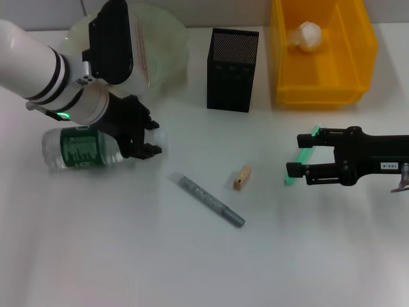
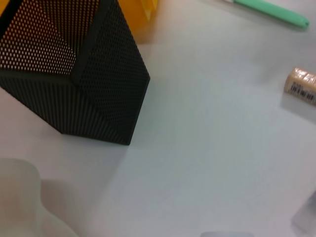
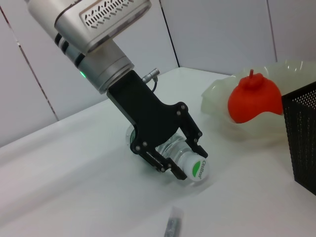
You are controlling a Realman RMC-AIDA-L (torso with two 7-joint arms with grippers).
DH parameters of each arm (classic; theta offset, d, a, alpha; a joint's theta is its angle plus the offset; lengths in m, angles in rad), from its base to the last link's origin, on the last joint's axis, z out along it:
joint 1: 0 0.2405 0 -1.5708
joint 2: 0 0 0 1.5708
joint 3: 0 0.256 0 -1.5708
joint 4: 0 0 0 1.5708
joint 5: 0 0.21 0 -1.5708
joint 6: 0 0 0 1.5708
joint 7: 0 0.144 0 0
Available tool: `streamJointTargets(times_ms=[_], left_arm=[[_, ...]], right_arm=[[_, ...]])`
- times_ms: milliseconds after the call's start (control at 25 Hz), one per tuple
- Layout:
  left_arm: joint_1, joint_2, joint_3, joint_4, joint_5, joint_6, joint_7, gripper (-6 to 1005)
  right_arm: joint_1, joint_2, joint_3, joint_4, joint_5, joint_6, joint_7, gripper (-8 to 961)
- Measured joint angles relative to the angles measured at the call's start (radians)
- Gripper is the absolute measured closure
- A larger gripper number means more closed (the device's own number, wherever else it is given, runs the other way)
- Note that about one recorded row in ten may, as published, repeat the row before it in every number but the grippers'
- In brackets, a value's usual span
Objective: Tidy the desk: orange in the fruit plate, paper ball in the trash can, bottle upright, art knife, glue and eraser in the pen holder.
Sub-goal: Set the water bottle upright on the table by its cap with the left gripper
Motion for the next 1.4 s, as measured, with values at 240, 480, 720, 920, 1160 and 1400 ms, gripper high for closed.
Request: streamJointTargets(times_ms=[240,480,720,920,1160,1400], left_arm=[[0.018,0.008,-0.139,0.058,-0.121,0.123,0.010,560],[0.035,0.015,-0.345,0.062,-0.189,0.220,0.064,560],[0.070,0.046,-0.483,0.049,-0.283,0.302,0.101,561],[0.123,0.083,-0.525,0.018,-0.390,0.321,0.115,561],[0.194,0.106,-0.543,-0.002,-0.507,0.316,0.129,561],[0.211,0.109,-0.611,-0.034,-0.523,0.323,0.155,558]], right_arm=[[-0.003,0.001,0.000,0.000,0.001,0.000,0.000,183],[-0.004,0.001,0.000,0.000,0.001,0.000,0.000,183],[-0.002,0.002,-0.001,0.000,0.002,0.000,-0.003,183],[-0.001,0.002,-0.003,0.000,0.002,0.000,-0.007,183],[0.002,0.002,-0.006,0.000,0.002,0.000,-0.008,183],[0.003,0.002,-0.008,0.000,0.002,0.000,-0.009,182]])
